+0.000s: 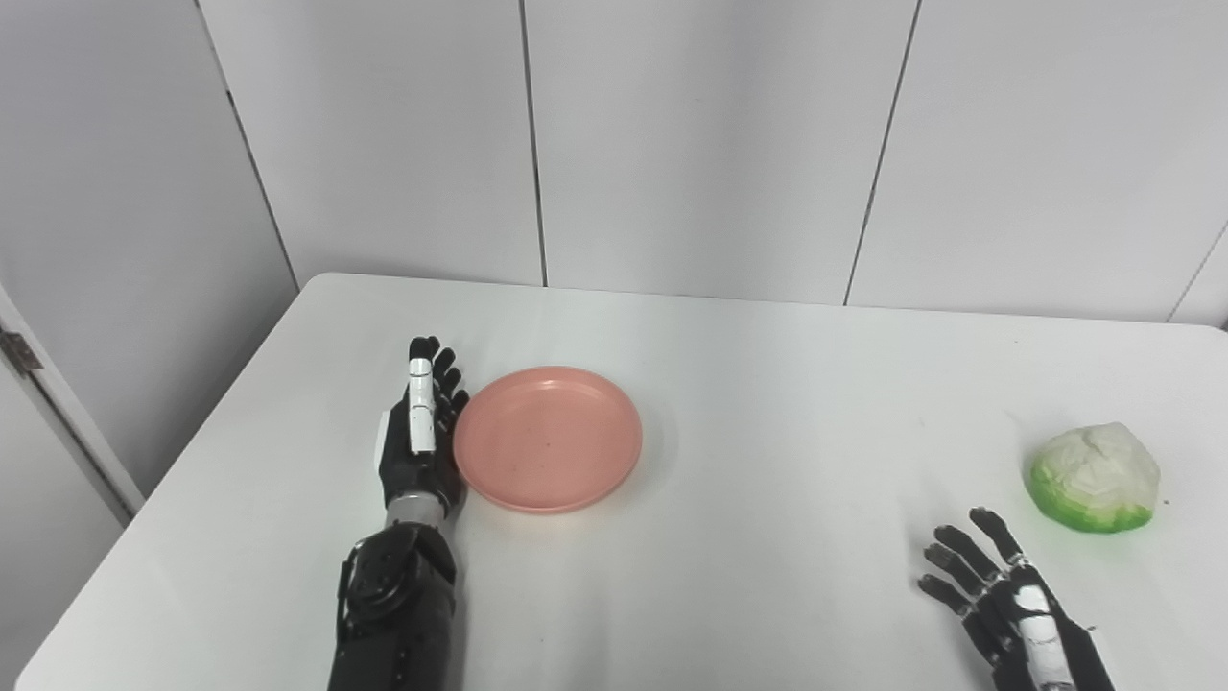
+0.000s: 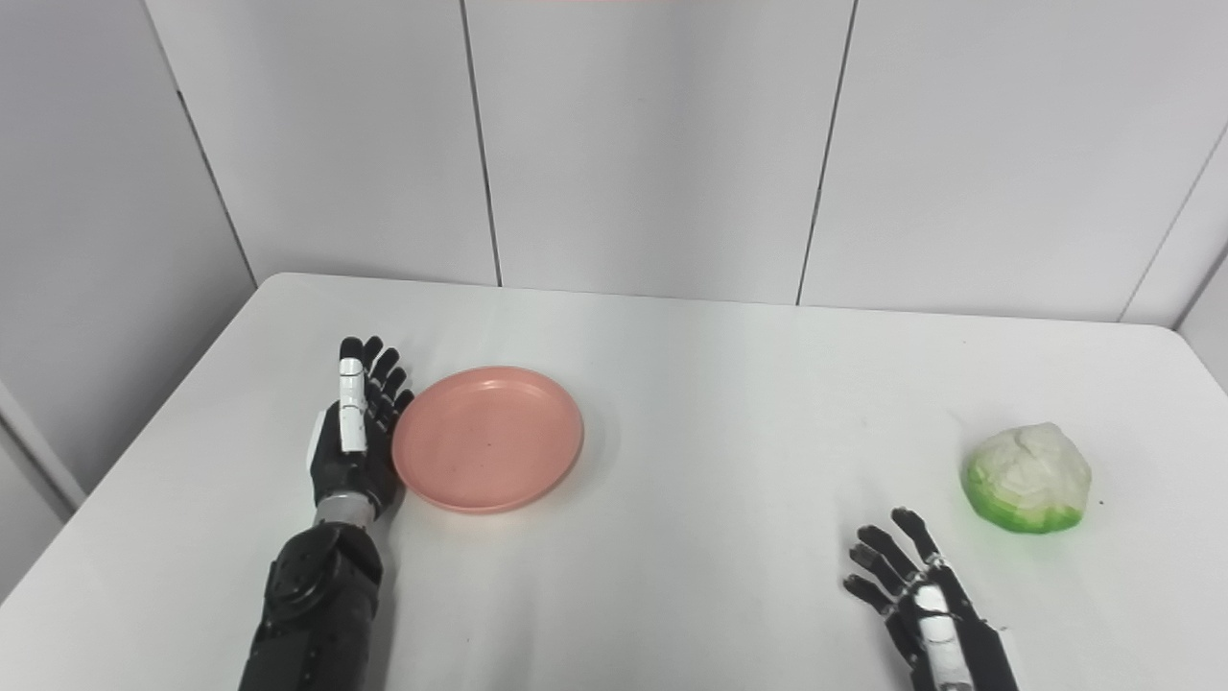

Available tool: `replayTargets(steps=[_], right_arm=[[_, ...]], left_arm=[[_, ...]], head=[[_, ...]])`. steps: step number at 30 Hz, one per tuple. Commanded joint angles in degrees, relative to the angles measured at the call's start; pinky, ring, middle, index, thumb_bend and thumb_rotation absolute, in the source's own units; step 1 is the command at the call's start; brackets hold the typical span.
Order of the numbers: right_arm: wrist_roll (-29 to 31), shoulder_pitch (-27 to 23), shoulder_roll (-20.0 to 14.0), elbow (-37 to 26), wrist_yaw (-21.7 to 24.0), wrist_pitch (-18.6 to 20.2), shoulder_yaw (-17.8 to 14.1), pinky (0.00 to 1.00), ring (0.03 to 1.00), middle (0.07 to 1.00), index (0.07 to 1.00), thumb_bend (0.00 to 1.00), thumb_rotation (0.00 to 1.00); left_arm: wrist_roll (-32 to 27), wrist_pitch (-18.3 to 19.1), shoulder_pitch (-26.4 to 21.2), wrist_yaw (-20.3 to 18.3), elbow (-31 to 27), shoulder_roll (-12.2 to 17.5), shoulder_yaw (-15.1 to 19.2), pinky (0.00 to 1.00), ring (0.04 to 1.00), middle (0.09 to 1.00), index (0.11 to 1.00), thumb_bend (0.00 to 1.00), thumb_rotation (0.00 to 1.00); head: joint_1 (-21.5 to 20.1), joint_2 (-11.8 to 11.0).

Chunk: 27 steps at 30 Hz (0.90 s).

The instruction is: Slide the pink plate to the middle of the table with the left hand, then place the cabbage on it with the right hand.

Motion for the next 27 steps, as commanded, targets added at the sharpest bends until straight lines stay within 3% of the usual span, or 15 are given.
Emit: replayTargets(steps=[1,7,12,21,27], right_arm=[[-0.6,-1.7,1.6,-2.1,-0.2,-1.2,0.1,0.78,0.819,0.818,0.888,0.8,0.81],[-2.2,-2.1,2.4,-2.2,-1.4,-0.7,1.4,0.76,0.798,0.805,0.873,0.81,0.81],[-3.5,-2.4,2.9,-1.8,-2.1,-1.1,2.6,0.76,0.8,0.807,0.873,0.79,0.83],[-5.8,-2.4,4.0,-2.6,-4.2,0.0,5.2,0.75,0.793,0.806,0.875,0.78,0.83],[-6.7,-2.1,4.6,-3.0,-5.3,0.5,6.7,0.75,0.793,0.802,0.874,0.78,0.81]], left_arm=[[-0.1,2.9,2.1,2.2,-0.6,-2.4,-0.2,1.0,1.0,1.0,0.986,0.85,0.9],[0.2,2.6,5.1,3.3,-2.9,-7.6,-1.0,1.0,1.0,1.0,0.998,0.85,0.93],[0.2,2.2,6.5,3.3,-3.3,-10.7,-2.7,1.0,1.0,0.997,0.951,0.83,0.88],[1.7,3.3,4.2,-0.1,0.1,-8.9,-9.4,0.98,0.995,0.998,0.984,0.83,0.86],[2.9,0.9,-1.2,-1.7,7.6,-7.2,-9.7,0.92,0.987,0.991,1.0,0.85,0.84]], head=[[-0.1,0.0],[-2.7,0.1],[-4.4,0.5],[-7.7,0.3],[-9.4,0.2]])
